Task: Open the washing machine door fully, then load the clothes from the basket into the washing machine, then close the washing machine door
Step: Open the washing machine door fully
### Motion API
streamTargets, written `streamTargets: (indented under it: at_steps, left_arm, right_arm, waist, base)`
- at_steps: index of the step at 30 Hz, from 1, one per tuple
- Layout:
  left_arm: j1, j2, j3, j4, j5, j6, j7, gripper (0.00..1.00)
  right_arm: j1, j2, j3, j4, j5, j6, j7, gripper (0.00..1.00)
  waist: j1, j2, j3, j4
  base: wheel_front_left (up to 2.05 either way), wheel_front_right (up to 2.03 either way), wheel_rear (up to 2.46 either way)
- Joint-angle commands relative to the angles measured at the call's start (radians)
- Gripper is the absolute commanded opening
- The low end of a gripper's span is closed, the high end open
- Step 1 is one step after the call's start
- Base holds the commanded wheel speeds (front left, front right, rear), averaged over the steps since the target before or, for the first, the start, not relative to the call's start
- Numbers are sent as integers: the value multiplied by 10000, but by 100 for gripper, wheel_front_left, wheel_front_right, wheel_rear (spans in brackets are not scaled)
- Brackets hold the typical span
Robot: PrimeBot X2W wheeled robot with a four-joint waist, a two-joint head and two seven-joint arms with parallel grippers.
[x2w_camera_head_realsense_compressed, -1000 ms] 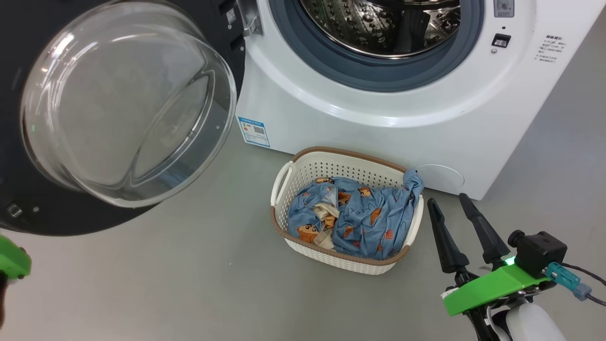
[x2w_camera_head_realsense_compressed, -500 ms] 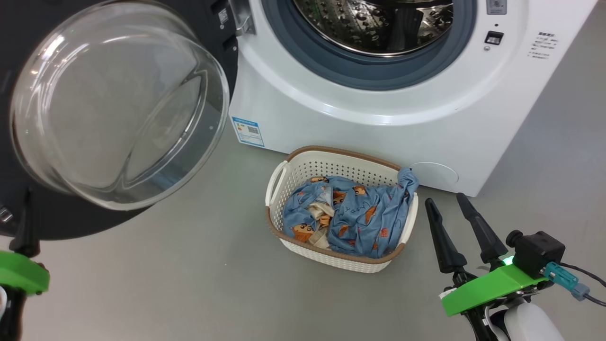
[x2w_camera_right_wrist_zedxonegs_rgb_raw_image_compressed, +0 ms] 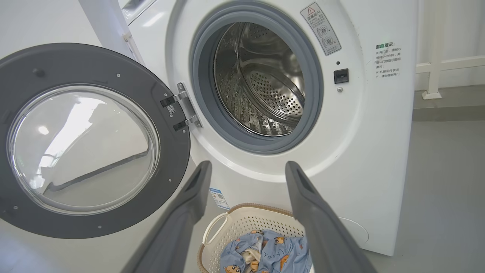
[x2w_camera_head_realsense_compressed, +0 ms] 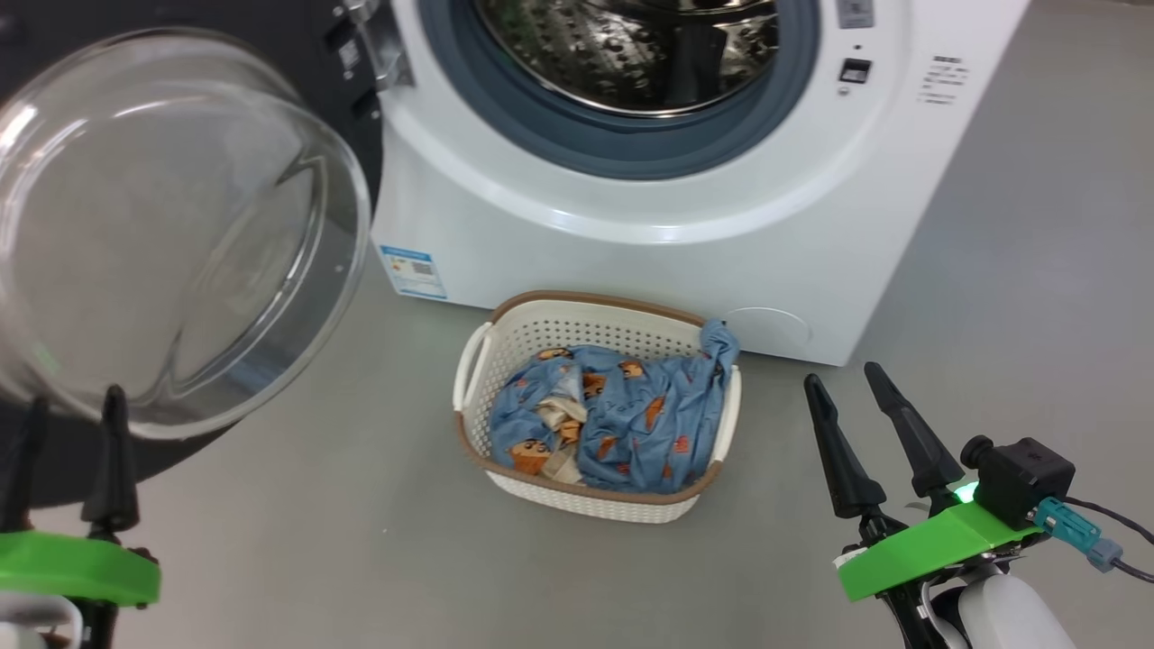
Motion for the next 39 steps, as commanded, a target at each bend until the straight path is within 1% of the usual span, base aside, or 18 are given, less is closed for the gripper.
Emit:
streamTargets:
  at_steps: [1,6,13,22,31,39]
  left_arm:
    - [-36,301,530,-521,190,146,-122,100]
    - [572,-284,663,-1439,474,280,-123,100]
    - [975,-774,740,-1938,858,359,-123,100]
    - [1251,-1431,871,-1982,1462,283,-123,100]
    - [1384,-1786,1110,-2071,2105,286,-124,100]
    - [1665,-2232,1390,-2187,2313,108,-124,100]
  right_arm:
    - [-17,-16,226,-287,-66,90,-120,100]
    - [23,-101,183,-285,-153,90,-120,100]
    - [42,-213,189,-356,-174,90,-120,100]
    - [106,-295,212,-380,-176,90,-120,100]
    - [136,-272,88,-430,-271,90,-120,100]
    - [200,-341,29,-454,-300,90,-120,100]
  waist:
    - [0,-1,-73,-356]
    - [0,-1,-186,-878]
    - [0,-1,-297,-1512]
    - [0,-1,-423,-2140]
    - [0,-1,-520,-2613]
    - [0,-1,-628,-2950]
  base:
    - [0,0,0]
    - [0,0,0]
    - [0,0,0]
    - [0,0,0]
    - [0,0,0]
    - [0,0,0]
